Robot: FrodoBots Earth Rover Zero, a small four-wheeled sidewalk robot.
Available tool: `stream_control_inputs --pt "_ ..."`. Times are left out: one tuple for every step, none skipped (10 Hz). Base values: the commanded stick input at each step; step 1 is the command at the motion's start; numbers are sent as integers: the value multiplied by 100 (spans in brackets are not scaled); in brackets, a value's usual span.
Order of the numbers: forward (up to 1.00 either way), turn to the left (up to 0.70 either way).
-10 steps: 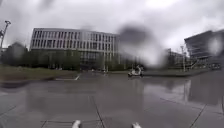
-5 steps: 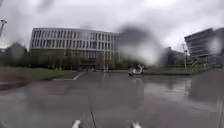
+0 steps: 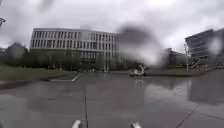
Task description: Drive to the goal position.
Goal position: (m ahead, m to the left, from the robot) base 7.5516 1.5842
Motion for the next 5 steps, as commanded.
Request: stream_control_inputs --pt "70 0" --pt "70 0" --pt "70 0" --pt "70 0" --pt "70 0"
